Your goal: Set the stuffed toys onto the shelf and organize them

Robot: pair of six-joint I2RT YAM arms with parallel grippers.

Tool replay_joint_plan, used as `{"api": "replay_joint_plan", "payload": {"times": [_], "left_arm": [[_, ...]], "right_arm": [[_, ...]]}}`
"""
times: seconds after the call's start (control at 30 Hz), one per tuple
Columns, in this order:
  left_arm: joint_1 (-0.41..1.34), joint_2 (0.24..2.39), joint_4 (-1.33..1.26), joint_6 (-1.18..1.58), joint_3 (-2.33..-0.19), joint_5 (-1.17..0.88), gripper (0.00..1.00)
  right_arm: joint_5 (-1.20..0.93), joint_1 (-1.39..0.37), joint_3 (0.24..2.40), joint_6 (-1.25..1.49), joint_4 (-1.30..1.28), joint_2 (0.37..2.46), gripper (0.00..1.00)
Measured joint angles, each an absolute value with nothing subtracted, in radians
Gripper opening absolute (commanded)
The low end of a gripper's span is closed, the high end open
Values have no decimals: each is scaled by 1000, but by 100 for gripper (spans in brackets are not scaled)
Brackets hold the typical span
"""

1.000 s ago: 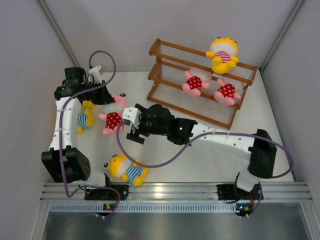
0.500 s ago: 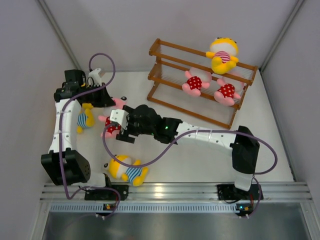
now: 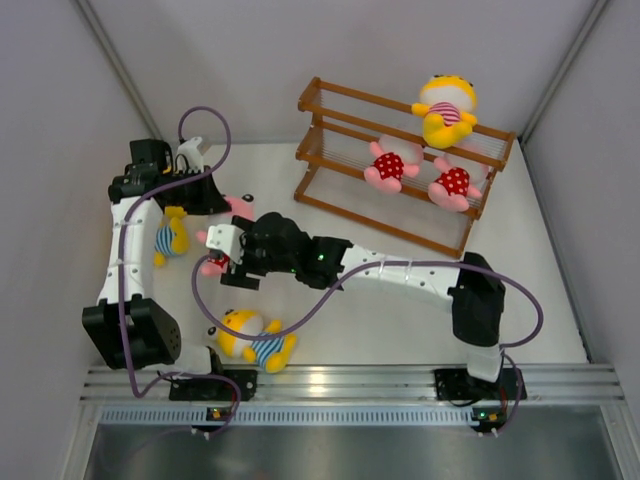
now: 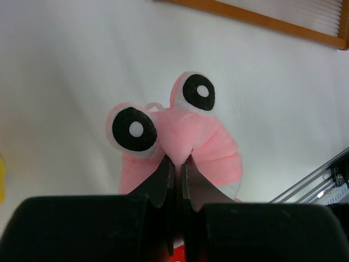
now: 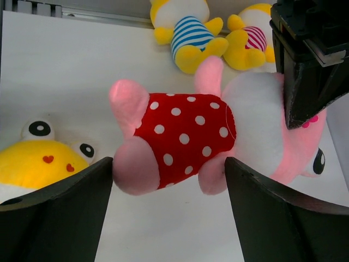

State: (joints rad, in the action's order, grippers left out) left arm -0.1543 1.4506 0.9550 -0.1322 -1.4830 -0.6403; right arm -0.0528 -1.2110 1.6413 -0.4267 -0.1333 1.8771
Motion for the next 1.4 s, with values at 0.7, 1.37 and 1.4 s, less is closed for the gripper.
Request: {"api": "replay_joint_plan", "payload": {"times": [0.7,1.37,1.4], "left_arm": [[-154,1456,959,-133,-1486,-662,0],[-154,1456,957,-137,-1486,-683,0],[-154,1456,952,-139,-1486,-683,5]], "right_arm": [[142,-1339,1695,-646,-264,1914,84],[220,-1258,1803,-657,-264,2021,0],[219,-1253,1803,-651,-266,2020,0]]}}
